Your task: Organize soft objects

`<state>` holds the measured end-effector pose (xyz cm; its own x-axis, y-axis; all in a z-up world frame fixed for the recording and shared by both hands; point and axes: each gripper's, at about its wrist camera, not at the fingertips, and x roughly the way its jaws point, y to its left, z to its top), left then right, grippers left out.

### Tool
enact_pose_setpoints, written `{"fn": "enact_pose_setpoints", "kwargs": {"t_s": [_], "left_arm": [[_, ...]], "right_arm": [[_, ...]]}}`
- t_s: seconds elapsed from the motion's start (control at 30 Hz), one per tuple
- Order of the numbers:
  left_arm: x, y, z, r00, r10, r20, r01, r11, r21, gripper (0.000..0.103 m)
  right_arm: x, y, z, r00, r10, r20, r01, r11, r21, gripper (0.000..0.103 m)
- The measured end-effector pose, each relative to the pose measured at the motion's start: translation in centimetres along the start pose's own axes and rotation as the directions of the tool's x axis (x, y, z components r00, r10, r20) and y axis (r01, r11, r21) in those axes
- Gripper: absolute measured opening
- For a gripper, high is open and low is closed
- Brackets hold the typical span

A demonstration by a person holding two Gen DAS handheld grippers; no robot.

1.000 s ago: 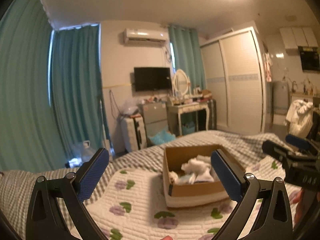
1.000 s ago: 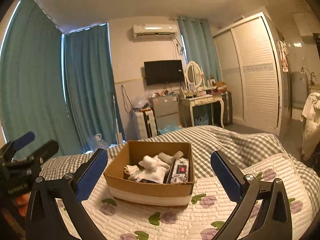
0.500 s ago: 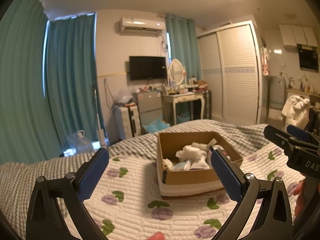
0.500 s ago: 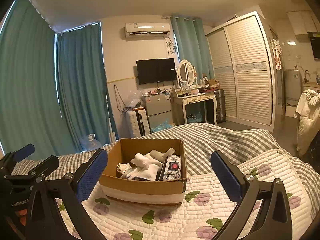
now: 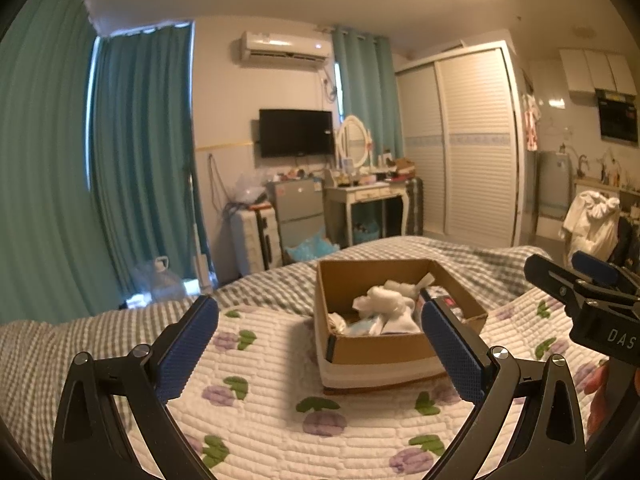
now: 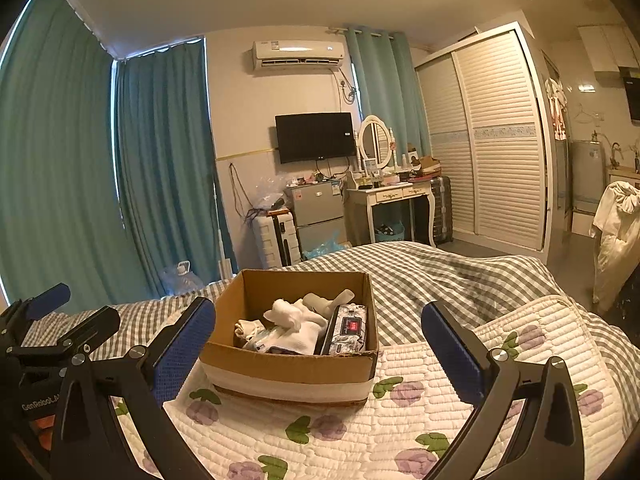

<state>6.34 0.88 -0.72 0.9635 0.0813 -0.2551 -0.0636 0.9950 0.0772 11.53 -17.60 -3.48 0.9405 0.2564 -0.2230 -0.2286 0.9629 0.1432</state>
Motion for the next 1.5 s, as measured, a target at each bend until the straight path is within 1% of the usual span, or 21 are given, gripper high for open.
{"fn": "enact_pose_setpoints", "kwargs": {"t_s": [1.5], "left_arm": [[0.28, 0.25, -0.27, 1.0, 0.0, -0.013, 0.0, 1.0, 0.001, 0.103]], "right_arm": [[0.17, 0.51, -0.49, 1.0, 0.005, -0.012, -0.005, 1.0, 0.0, 0.103]]}}
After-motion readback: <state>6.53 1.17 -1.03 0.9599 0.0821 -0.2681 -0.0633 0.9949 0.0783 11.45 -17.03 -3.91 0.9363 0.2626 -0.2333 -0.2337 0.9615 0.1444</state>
